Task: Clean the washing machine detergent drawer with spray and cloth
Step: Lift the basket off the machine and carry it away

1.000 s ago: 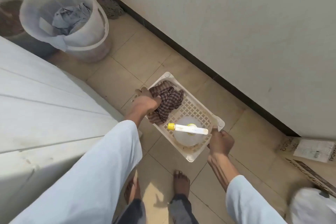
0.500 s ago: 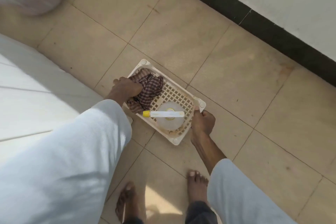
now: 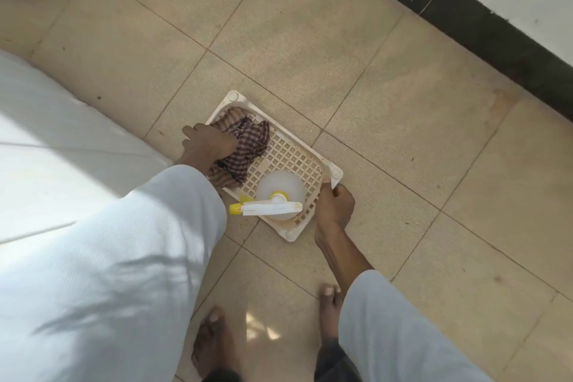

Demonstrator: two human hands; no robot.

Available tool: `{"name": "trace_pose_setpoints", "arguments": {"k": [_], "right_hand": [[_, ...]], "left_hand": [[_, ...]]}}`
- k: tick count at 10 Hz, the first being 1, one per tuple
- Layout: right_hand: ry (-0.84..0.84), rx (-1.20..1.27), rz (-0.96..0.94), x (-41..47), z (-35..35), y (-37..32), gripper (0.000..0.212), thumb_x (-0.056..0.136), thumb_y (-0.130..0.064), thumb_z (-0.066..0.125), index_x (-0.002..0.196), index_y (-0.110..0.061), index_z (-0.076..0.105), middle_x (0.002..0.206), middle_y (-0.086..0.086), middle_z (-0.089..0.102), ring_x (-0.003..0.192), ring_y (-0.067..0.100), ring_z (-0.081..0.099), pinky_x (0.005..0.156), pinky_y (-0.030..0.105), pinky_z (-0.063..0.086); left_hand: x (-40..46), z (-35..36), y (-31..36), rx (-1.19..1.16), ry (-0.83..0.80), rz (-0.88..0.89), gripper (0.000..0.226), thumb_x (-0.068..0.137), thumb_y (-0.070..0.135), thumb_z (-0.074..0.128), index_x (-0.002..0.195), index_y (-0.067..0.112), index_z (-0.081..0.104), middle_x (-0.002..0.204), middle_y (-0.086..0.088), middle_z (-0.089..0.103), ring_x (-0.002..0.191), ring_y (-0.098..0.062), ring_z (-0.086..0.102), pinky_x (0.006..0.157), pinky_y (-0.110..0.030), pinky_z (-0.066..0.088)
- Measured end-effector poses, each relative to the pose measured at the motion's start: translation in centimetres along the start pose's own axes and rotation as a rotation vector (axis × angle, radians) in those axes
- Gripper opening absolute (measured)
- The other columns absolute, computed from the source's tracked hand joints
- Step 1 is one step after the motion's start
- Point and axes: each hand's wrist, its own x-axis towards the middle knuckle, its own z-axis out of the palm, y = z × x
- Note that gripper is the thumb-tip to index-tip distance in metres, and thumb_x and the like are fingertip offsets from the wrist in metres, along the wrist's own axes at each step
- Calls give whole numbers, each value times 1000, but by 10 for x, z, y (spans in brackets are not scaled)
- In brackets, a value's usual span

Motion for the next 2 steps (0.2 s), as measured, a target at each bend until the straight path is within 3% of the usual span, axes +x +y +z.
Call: {"name": "trace_pose_setpoints", "arguments": {"k": [1, 2], "right_hand": [[16, -116, -18, -10, -2, -12, 17, 93, -36, 69, 94, -19, 66, 93, -1, 69, 74, 16, 67, 63, 34, 55], [63, -250, -71, -19, -3, -27, 45, 90, -44, 69, 122, -13, 62, 120, 3, 61, 94, 24, 67, 76, 45, 60]], "left_hand": [[-14, -8, -1, -37, -11, 41, 86, 96, 41, 60, 158, -3, 19, 160, -18, 21, 143, -42, 37, 115, -54, 38], [-28, -18, 1, -45, -6, 91, 85, 96, 38, 62, 157, -3, 19, 159, -19, 22, 144, -41, 36, 114, -54, 40]]}}
